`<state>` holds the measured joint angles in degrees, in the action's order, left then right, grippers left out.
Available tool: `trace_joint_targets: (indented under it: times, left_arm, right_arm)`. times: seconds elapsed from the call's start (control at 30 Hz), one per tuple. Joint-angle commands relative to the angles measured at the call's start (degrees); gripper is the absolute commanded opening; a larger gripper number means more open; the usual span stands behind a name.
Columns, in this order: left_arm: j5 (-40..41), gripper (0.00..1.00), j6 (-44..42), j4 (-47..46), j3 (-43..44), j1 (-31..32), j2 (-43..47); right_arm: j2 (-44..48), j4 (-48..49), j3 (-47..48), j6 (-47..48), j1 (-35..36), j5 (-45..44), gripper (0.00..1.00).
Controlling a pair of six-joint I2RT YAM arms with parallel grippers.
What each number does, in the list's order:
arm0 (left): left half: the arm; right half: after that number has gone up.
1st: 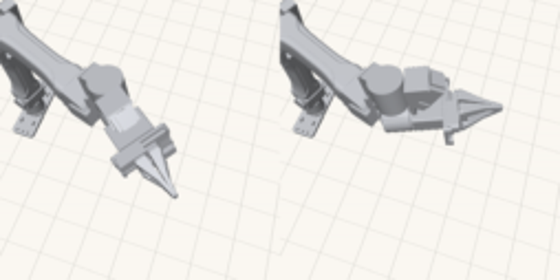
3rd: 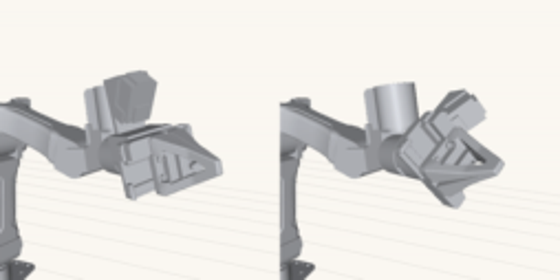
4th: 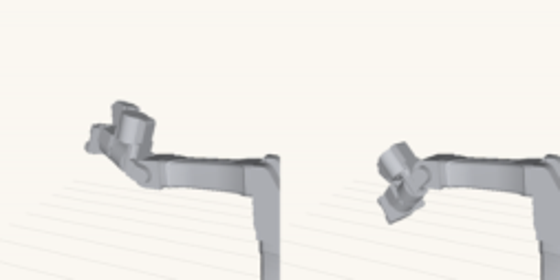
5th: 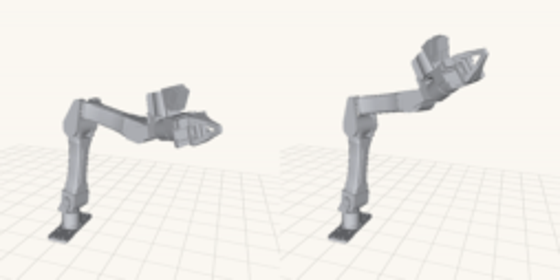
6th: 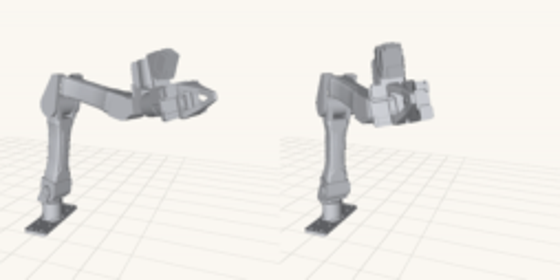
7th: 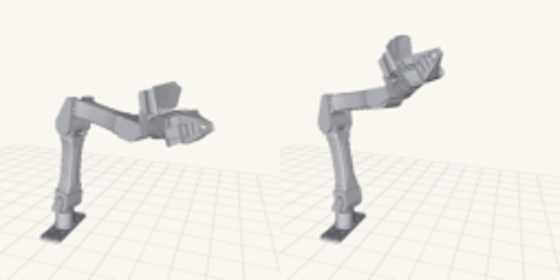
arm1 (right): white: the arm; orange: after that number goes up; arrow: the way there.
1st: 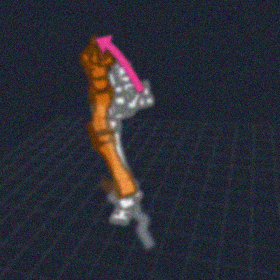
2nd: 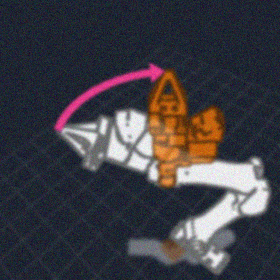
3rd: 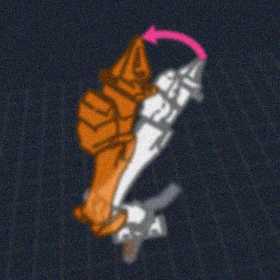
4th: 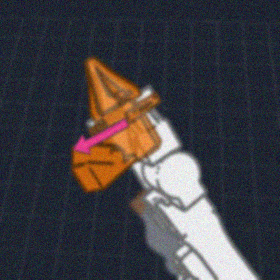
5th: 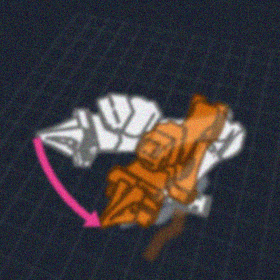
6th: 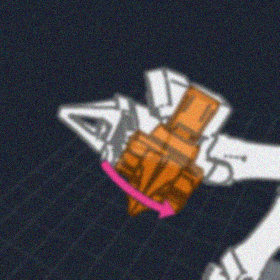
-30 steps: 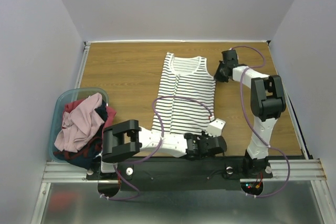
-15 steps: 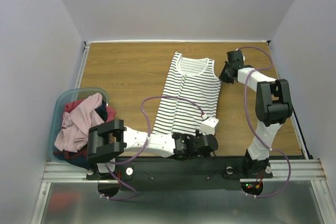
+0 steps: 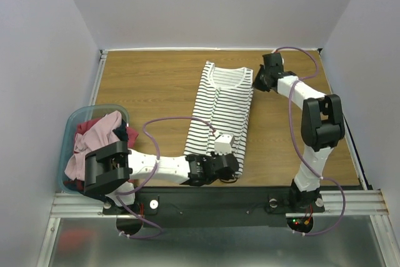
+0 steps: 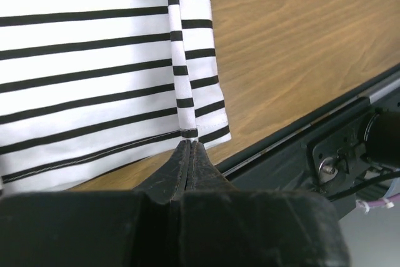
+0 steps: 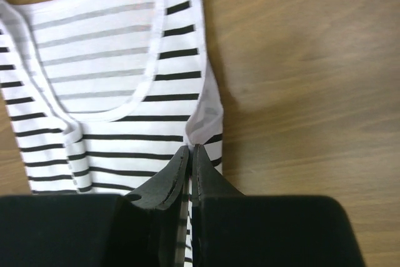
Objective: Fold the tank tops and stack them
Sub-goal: Fold the tank top
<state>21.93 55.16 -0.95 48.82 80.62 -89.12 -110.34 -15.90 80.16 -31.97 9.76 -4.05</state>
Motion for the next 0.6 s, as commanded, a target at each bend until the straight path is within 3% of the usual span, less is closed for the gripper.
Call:
trace_joint_targets:
  times: [0.0,0.57]
  left_arm:
    - [3.1,0.00,4.5,0.9,-2.0,-0.8,4.0]
    - [6.5,0.00,14.8,13.4,-7.0,-2.8,7.8]
  right_arm:
    - [-2.0,1.6,4.6,-1.8,2.6,-0.4,0.00]
    - [-12.0,0.9,15.4,-4.8,10.9,-3.2,0.00]
